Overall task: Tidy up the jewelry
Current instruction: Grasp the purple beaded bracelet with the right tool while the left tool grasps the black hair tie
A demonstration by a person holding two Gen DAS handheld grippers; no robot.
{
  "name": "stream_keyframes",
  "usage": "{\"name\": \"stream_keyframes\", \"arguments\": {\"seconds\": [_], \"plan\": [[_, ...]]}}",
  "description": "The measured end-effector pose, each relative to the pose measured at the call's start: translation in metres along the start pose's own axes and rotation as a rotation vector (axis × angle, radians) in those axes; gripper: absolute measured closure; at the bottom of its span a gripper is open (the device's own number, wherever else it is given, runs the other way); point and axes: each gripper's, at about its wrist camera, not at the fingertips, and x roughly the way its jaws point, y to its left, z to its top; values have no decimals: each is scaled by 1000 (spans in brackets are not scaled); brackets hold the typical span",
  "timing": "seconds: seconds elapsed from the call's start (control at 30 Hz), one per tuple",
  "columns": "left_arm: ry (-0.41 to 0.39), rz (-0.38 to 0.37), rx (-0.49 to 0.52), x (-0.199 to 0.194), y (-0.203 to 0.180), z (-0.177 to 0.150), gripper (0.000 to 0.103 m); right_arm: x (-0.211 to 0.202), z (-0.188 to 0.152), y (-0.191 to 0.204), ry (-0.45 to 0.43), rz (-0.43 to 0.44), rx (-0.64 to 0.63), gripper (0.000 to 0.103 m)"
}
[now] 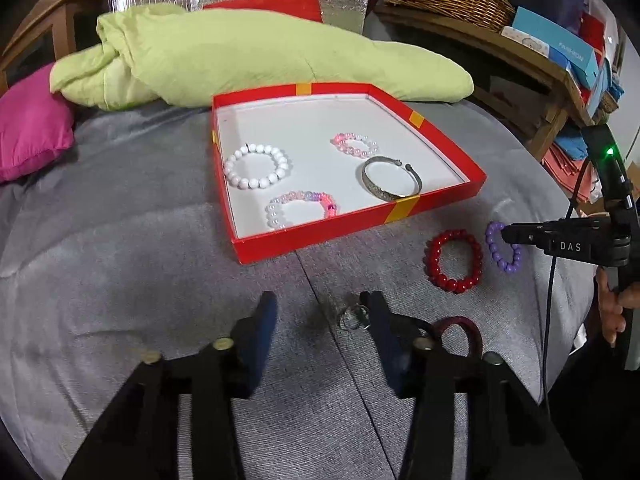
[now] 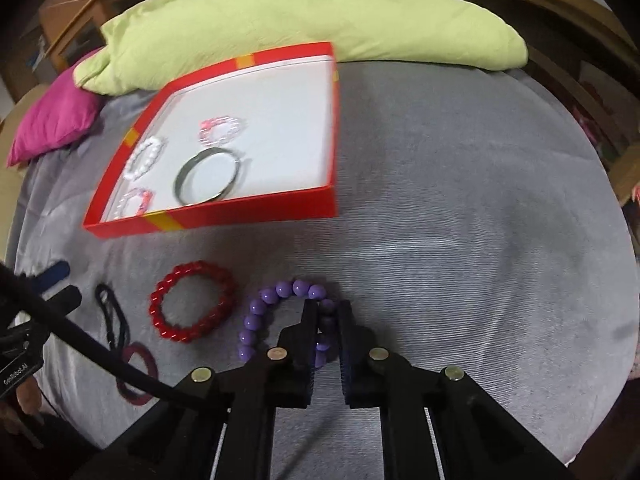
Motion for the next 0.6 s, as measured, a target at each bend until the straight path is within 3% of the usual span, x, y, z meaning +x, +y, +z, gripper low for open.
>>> {"name": "stream_keyframes", "arguments": {"seconds": [0.2,0.6], "plan": [[9,-78,-61,2,4,4,57,2,0,4,6,-8,-16,93],[69,-63,20,24,-20,1,58,5,0,9,-5,-13,-48,91]]}}
